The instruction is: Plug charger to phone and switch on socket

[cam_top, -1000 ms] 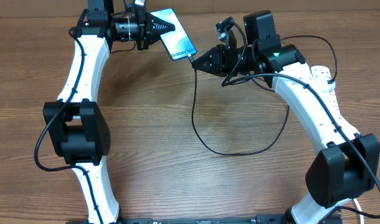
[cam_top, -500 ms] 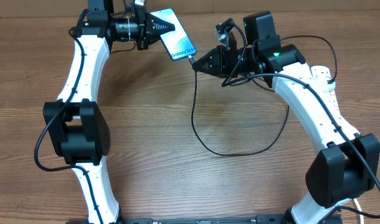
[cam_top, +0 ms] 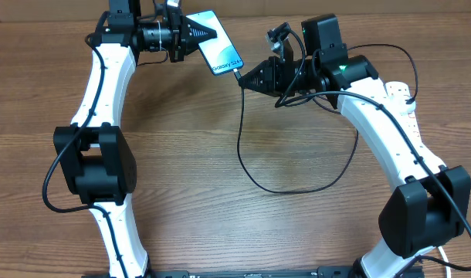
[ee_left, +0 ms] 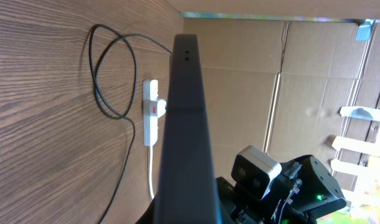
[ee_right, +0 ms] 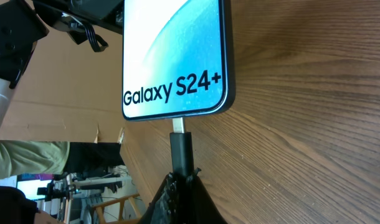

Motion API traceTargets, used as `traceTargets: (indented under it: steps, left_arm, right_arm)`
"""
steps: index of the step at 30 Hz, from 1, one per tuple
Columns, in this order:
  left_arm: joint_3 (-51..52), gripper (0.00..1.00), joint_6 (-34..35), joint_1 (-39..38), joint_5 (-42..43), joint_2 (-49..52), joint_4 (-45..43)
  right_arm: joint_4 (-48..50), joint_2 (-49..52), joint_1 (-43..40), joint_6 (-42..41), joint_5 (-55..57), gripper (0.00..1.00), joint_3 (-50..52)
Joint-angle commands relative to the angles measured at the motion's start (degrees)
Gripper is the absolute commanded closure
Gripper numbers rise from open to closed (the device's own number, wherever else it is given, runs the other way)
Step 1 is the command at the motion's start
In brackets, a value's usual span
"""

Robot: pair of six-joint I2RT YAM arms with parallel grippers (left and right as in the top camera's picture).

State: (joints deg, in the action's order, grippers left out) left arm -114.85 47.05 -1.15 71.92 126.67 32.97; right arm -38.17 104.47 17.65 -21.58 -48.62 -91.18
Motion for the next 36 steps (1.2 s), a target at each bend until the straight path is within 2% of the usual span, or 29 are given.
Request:
traceTargets:
  steps: [1, 36]
  left_arm:
    - [-0.7, 0.96, 0.8, -0.4, 1.1, -0.7, -0.2]
    - [-0.7, 0.96, 0.8, -0.4, 1.1, -0.7, -0.2]
  right_arm:
    - [0.2, -0.7, 0.1, 0.6, -0.3, 0.96, 0.0]
    - [-0.7, -0.7, 0.1, 0.6, -0.7, 0.96, 0.0]
